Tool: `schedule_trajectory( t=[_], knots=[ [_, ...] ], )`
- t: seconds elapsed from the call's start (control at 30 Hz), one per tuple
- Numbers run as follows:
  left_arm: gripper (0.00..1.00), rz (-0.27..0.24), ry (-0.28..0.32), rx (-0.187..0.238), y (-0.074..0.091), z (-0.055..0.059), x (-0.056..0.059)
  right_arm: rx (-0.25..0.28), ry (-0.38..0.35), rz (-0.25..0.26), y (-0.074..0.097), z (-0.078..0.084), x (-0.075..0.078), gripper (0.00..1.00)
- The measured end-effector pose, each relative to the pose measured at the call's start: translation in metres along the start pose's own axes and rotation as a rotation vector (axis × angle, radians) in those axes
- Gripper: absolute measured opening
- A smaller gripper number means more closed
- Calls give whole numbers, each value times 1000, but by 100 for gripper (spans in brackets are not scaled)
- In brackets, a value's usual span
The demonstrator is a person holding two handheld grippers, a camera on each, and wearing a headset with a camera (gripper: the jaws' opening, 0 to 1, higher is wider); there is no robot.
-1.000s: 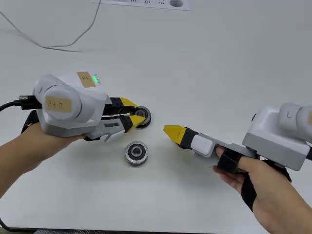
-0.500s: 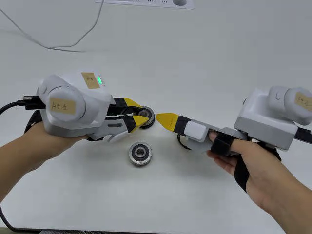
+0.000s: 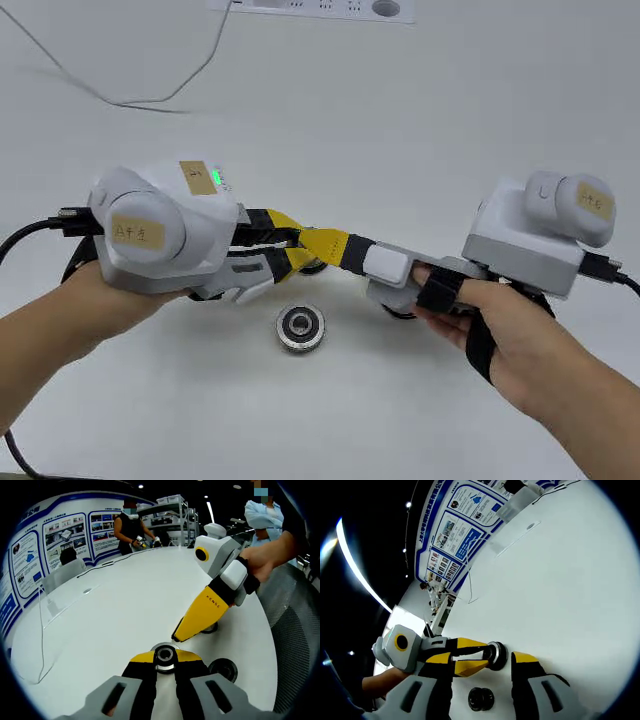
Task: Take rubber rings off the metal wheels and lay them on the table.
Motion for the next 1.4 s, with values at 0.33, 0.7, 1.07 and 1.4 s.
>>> schedule_trajectory(
  t=[0.33, 0.7, 1.07, 1.4],
  knots=[
    [13, 1, 5, -3, 0, 0, 0, -20, -18, -33, -8, 1, -4, 48],
    [13, -1, 2, -7, 1, 0, 0, -50, -18, -28, -8, 4, -4, 46],
    [13, -3, 0, -10, 1, 0, 0, -40, -15, 1, -10, 1, -5, 47],
    [13, -2, -1, -9, 1, 0, 0, -65, -3, -1, -9, 4, -7, 48]
  ],
)
Point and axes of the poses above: the centre of the closed fingertips' face, and the gripper's own axes: y roughly backward along the fingers, x roughly to its right, z roughly out of its underside, the point moved 6 cm from there along y, roughly backward along the fingers, and after that the axes turned 5 degrees about -x, right-handed, at the moved point
